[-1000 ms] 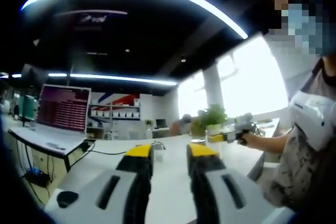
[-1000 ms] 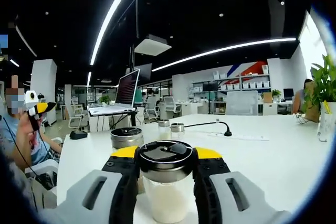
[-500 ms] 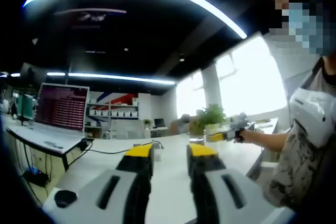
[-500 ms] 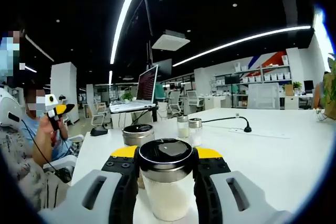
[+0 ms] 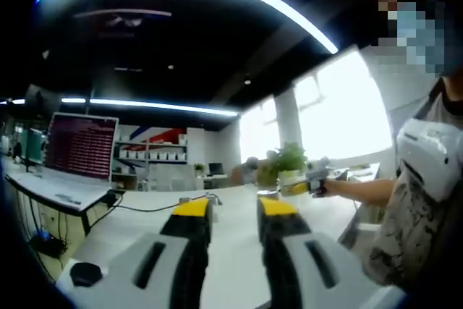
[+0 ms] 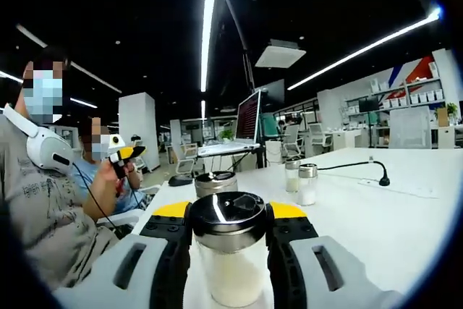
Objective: Rotate the seasoning bottle until the label or dispensing opening points toward the visible target arrow and the bottle remains upright within the marked orientation range
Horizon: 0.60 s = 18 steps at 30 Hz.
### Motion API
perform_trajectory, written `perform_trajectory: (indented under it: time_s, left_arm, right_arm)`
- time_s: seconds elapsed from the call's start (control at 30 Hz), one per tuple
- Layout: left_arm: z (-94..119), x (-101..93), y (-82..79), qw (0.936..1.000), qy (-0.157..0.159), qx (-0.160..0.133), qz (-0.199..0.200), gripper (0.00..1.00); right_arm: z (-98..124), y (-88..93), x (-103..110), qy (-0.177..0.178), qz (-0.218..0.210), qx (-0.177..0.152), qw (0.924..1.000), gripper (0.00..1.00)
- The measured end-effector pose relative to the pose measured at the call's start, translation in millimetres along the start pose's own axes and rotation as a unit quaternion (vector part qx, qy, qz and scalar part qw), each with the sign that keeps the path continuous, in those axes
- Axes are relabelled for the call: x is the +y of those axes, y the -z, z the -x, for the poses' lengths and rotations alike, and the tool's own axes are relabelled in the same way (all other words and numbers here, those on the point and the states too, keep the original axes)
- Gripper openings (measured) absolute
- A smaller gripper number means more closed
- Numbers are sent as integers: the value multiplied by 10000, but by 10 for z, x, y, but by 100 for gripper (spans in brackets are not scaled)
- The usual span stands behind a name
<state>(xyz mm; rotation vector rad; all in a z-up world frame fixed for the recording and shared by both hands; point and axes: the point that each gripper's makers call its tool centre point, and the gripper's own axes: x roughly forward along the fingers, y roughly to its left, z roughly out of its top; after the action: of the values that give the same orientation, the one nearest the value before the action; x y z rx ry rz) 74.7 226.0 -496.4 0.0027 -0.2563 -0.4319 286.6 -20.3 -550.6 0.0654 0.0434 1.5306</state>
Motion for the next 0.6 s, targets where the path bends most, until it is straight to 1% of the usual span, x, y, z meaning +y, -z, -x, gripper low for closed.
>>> perform_trajectory:
  time_s: [0.1, 0.13, 0.17, 0.2, 0.23, 0.27, 0.3, 0.33, 0.37, 0.4, 0.43, 0.47, 0.5, 0.53, 0.57, 0.6]
  left_arm:
    - [12, 9, -26, 10000, -47, -40, -49, 26]
    - [17, 9, -33, 10000, -54, -52, -48, 26]
    - [21, 10, -40, 10000, -58, -59, -45, 26]
    - [25, 11, -45, 9999, -66, -63, -52, 26]
    - [30, 14, -50, 9999, -78, -68, -61, 26]
    - [33, 16, -55, 9999, -88, -76, -68, 26]
    - [35, 17, -60, 9999, -91, -86, -67, 26]
    - [34, 15, -61, 9999, -91, -93, -65, 26]
    - [34, 13, -59, 9999, -89, -94, -65, 26]
    - [33, 11, -53, 9999, -87, -87, -70, 26]
    - [32, 8, -46, 9999, -88, -80, -72, 26]
    - [31, 3, -39, 9999, -87, -71, -77, 26]
    - [32, -2, -35, 9999, -91, -62, -85, 26]
    - [34, -4, -34, 9999, -98, -59, -95, 26]
    - [39, -4, -37, 9999, -116, -60, -107, 26]
    - [46, 0, -44, 9998, -130, -71, -117, 26]
  right_arm:
    - [-15, -1, 6, -42, -44, -60, 10000, 40]
    - [-17, -2, -7, 50, -48, -63, 10000, 42]
    - [10, 22, -64, 258, -109, 18, 9996, 48]
    - [7, 13, -47, 327, -113, -8, 9994, 56]
    - [7, 12, -33, 435, -129, -37, 9990, 61]
    - [1, 15, 12, 493, -147, -71, 9986, 64]
    - [-12, 31, 60, 589, -152, -59, 9981, 64]
    - [0, 37, 17, 933, -157, -66, 9955, 63]
    - [18, 30, -24, 1321, -65, -74, 9912, 63]
    - [32, -15, -50, 1600, -80, -236, 9868, 62]
    - [37, -60, -54, 1800, -193, -431, 9825, 62]
    - [48, -83, -55, 1969, -403, -561, 9780, 62]
    - [69, -126, -66, 2187, -676, -786, 9703, 61]
    - [70, -156, -46, 2258, -876, -945, 9656, 59]
    - [82, -186, -51, 2399, -1083, -1137, 9580, 57]
    - [88, -163, -50, 2525, -1051, -1072, 9559, 55]
